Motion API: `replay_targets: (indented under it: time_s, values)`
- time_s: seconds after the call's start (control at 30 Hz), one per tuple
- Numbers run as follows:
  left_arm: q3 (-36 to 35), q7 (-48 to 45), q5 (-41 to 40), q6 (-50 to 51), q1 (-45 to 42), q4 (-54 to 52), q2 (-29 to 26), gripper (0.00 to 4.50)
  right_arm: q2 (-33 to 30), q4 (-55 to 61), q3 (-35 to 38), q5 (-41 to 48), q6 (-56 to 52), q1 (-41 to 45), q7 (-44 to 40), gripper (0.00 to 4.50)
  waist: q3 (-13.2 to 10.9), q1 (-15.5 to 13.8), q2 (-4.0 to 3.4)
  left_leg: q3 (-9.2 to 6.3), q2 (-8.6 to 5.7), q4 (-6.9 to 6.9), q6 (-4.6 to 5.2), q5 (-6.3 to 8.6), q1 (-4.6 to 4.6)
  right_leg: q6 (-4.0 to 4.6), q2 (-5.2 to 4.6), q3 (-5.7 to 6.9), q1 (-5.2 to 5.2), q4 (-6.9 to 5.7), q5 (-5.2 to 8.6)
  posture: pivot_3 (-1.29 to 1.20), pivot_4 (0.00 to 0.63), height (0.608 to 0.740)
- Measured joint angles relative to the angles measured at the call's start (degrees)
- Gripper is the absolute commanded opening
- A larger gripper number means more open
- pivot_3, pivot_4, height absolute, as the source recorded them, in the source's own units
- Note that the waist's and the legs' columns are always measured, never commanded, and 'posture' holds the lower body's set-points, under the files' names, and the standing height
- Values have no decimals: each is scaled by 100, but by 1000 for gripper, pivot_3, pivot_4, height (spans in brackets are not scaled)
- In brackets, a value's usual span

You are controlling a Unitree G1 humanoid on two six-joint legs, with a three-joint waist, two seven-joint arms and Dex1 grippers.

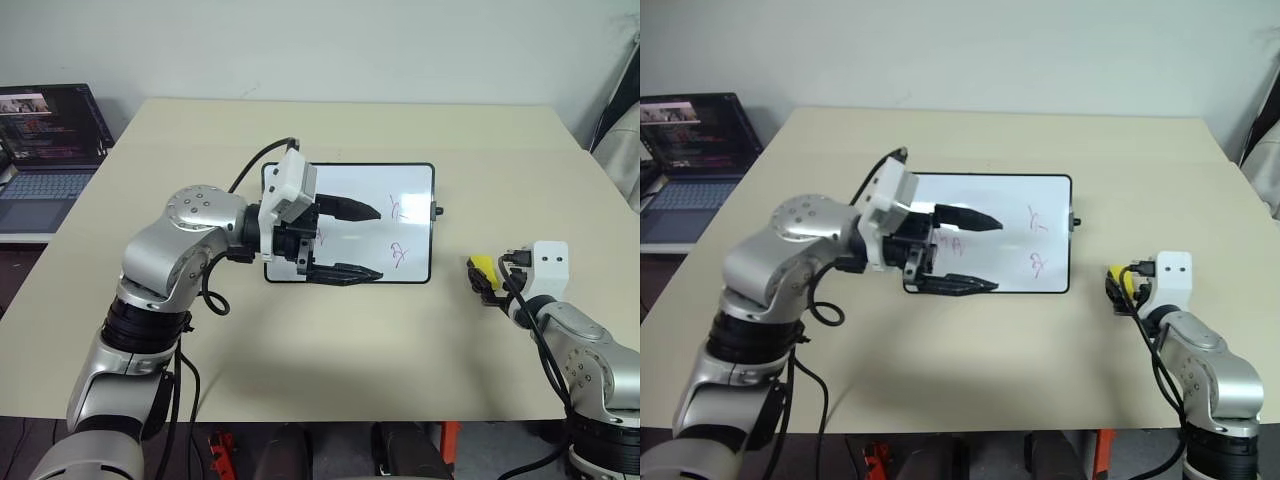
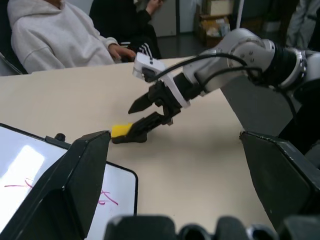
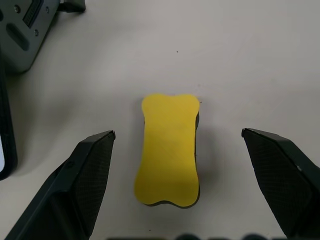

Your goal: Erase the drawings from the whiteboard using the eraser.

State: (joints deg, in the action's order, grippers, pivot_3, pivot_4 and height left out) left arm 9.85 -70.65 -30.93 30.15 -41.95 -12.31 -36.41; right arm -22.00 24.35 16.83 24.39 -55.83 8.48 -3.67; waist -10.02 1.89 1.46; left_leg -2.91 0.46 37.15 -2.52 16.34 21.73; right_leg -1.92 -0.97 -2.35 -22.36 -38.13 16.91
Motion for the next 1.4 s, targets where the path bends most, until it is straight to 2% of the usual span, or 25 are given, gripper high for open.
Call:
replay_targets:
  time_s: [0.27, 0.63, 0.93, 1.17, 1.3, 1.4]
  values:
    - [8, -117, 407, -405, 597, 70, -373, 4500, 166, -259, -7, -112, 173, 74, 1, 4460, 0, -8, -1, -2, -1, 5, 1, 0, 4, 0, -3, 1, 0, -2, 0, 0, 150, 740]
    - [-218, 158, 434, -424, 1034, 25, -458, 4500, 181, -577, -215, -334, 331, 223, -135, 4460, 0, -9, -1, -5, -1, 10, 1, 0, 4, 0, -4, 4, 0, -8, 0, 0, 150, 740]
    - [-288, 361, 433, -385, 1091, -30, -474, 4500, 177, -909, -302, -567, 549, 293, -218, 1393, 0, -8, -1, -4, -2, 28, 1, 1, 3, 0, -4, 2, -4, -34, 0, 0, 150, 740]
    - [-514, 770, 434, -93, 1518, -150, -544, 4500, 172, -808, -377, -669, 720, 278, -330, 1319, -1, 0, -3, -5, -1, 81, 4, 1, -2, 1, -2, -3, -5, -88, 1, 0, 150, 740]
    - [-891, 1448, 642, 70, 1995, -200, -644, 4500, -144, -286, -646, -828, 1316, 11, -719, 1319, -3, -1, -6, -8, 0, 82, 4, 1, -6, 0, 0, -1, -4, -91, 1, 0, 150, 740]
    - [-1071, 2017, 800, 199, 2154, -198, -579, 4500, -352, 264, -997, -906, 1547, 131, -1008, 1319, -3, 1, -6, -9, 1, 84, 4, 1, -4, 0, -1, -1, -3, -89, 0, 0, 150, 740]
